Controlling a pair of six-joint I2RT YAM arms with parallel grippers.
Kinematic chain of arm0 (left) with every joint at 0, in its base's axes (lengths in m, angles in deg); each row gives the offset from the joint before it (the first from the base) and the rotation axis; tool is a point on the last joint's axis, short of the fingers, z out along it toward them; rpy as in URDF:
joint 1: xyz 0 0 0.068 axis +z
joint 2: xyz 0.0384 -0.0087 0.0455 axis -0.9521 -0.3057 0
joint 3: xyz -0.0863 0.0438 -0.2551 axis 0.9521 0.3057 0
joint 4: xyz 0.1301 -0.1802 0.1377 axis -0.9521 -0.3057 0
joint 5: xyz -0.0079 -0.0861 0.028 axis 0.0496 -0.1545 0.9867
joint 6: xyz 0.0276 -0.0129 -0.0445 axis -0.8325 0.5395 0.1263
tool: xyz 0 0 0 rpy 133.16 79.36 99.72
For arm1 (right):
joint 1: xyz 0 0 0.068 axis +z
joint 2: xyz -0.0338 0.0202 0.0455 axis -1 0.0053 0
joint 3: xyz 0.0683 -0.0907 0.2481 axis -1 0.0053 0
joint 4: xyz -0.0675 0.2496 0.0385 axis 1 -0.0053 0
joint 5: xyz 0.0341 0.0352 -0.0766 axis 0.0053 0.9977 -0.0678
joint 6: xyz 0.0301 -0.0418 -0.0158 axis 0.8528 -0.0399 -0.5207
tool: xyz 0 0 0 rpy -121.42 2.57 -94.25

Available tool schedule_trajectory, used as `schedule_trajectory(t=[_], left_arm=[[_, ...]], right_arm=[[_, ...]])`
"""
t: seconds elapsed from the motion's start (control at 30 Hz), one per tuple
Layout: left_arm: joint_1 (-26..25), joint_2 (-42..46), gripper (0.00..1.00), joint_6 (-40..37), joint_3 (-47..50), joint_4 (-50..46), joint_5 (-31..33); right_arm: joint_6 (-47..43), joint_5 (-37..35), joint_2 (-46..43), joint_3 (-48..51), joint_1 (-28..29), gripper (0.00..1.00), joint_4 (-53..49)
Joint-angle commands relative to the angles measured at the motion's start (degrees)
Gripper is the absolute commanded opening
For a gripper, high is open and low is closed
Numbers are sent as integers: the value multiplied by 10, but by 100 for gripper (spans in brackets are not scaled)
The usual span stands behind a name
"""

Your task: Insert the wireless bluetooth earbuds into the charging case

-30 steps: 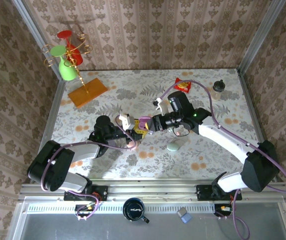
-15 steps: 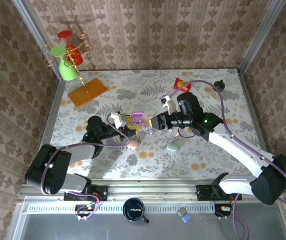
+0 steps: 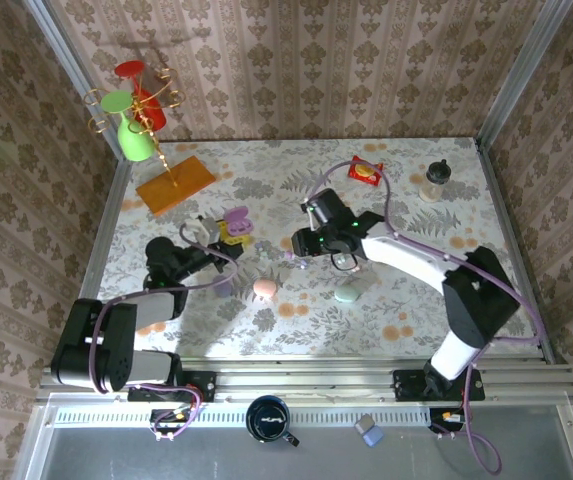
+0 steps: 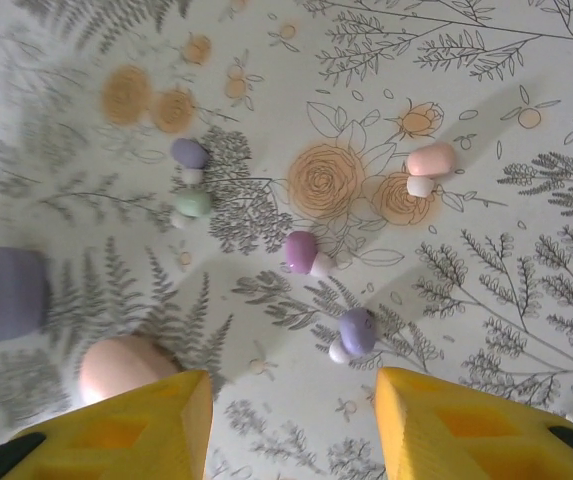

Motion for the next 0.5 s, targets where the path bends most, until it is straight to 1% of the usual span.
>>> schedule_trajectory(t=[0.0, 0.07, 0.23, 0.47], left_arm=[[27, -4, 15, 41, 3, 52, 1], [42, -6, 15, 56, 1, 51, 15], [79, -5, 15, 75, -5, 51, 17], [109, 4, 15, 84, -1, 50, 51]], right_arm=[[-46, -130, 44, -55, 30, 48, -75], [-58, -169, 73, -80, 46, 48, -107], [-88, -242, 137, -148, 84, 48, -156], [-123, -309, 211, -213, 122, 47, -190]])
